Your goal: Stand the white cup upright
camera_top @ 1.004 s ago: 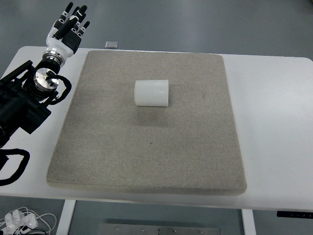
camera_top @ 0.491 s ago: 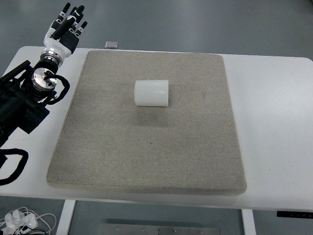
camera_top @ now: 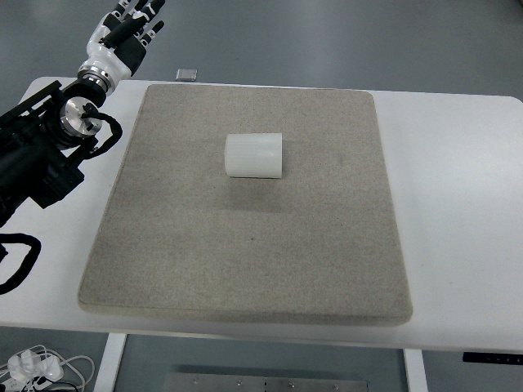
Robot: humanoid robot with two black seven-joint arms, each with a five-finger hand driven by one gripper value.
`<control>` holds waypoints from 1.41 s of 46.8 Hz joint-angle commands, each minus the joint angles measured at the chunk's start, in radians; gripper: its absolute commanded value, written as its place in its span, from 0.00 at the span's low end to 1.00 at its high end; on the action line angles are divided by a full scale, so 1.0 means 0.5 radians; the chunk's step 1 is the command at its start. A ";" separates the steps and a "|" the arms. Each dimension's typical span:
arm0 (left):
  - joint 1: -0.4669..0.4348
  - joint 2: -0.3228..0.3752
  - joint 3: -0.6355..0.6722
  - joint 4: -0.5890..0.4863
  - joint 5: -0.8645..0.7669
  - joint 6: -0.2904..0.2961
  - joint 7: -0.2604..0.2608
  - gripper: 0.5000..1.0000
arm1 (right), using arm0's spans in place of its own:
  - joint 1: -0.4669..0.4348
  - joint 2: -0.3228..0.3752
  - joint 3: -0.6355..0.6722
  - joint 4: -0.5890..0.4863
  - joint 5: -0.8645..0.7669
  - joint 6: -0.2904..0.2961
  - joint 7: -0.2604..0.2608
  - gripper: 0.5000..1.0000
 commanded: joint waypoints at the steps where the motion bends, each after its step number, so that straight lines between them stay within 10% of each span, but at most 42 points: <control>1: -0.088 0.035 0.173 -0.003 0.061 -0.017 -0.001 1.00 | 0.000 0.000 -0.001 0.000 0.000 0.000 0.000 0.90; 28: -0.217 0.216 0.563 -0.546 1.518 -0.042 0.012 1.00 | 0.000 0.000 -0.001 0.000 0.000 0.000 0.000 0.90; 66: -0.552 0.318 1.100 -1.104 1.902 -0.039 0.463 1.00 | 0.000 0.000 -0.001 0.000 0.000 0.000 0.000 0.90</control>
